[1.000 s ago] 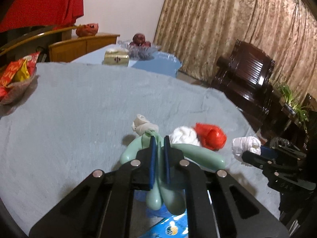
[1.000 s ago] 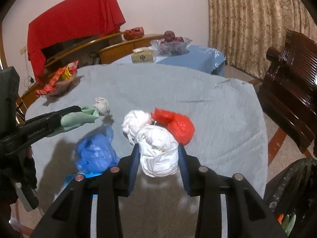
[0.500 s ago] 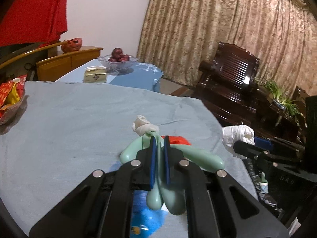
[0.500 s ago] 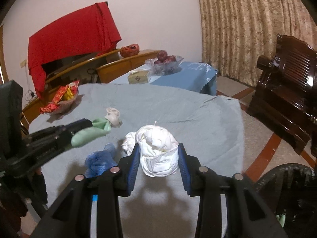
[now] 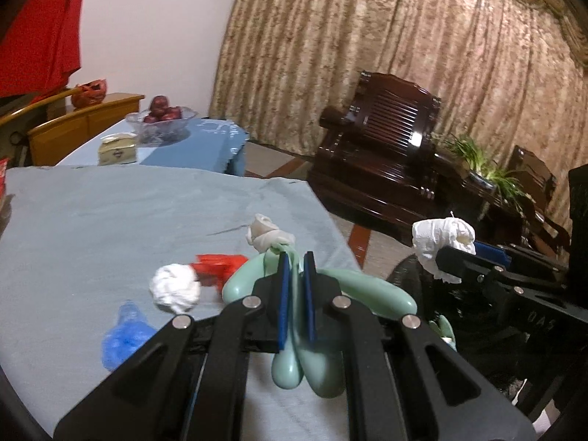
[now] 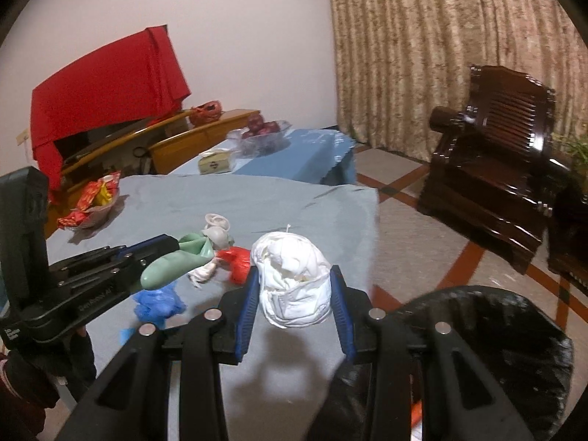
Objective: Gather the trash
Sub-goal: 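Lift the tissue ball and green glove and carry both over the bin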
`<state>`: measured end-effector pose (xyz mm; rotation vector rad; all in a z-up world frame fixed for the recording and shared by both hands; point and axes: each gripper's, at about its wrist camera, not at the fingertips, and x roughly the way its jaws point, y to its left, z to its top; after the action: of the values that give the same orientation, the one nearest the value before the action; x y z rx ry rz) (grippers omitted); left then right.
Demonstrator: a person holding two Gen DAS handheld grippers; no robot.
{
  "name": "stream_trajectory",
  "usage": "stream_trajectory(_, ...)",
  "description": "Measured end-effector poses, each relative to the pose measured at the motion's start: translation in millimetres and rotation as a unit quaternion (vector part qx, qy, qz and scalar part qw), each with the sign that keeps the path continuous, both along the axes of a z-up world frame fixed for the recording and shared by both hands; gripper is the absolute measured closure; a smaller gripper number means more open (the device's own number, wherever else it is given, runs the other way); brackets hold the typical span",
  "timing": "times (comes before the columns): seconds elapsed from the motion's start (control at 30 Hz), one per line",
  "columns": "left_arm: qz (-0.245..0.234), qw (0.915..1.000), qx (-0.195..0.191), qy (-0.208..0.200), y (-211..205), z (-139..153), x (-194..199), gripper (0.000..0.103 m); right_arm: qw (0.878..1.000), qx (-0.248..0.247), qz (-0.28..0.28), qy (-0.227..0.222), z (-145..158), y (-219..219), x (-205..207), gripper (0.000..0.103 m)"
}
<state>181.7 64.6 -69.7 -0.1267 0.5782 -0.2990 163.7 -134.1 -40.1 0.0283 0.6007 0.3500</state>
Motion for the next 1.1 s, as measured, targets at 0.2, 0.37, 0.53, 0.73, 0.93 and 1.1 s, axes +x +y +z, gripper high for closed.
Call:
stream_trajectory(0.2, -0.028, 0.9996, 0.005, 0.000, -38.7, -0.3, -2.4, 0.096, 0.999, -0.003, -0.034, -0.004, 3.8, -40.1, -15.5, 0.065)
stream_trajectory(0.37, -0.053, 0.9986, 0.008, -0.002, -73.9, -0.7, -5.8, 0.096, 0.998, -0.008, -0.065, -0.005, 5.0, -75.0, -29.2, 0.065)
stream_trajectory(0.53, -0.079, 0.9968, 0.013, -0.003, -110.0, -3.7, -10.9, 0.096, 0.995, -0.008, -0.097, -0.003, 3.6, -109.4, -42.0, 0.065)
stream_trajectory(0.73, -0.098, 0.9951, 0.014, 0.000, -146.5, -11.7, -16.1, 0.096, 0.991, -0.010, -0.137, 0.002, -1.0, -146.7, -55.7, 0.065)
stream_trajectory(0.93, -0.133, 0.9910, 0.013, 0.007, -181.7, -20.7, -20.3, 0.096, 0.985, -0.016, -0.170, 0.011, -11.1, -180.6, -67.3, 0.065)
stream_trajectory(1.1, -0.165, 0.9861, 0.016, 0.013, -213.2, -31.8, -24.4, 0.096, 0.982, -0.017, -0.188, 0.025, -25.3, -200.3, -74.6, 0.065)
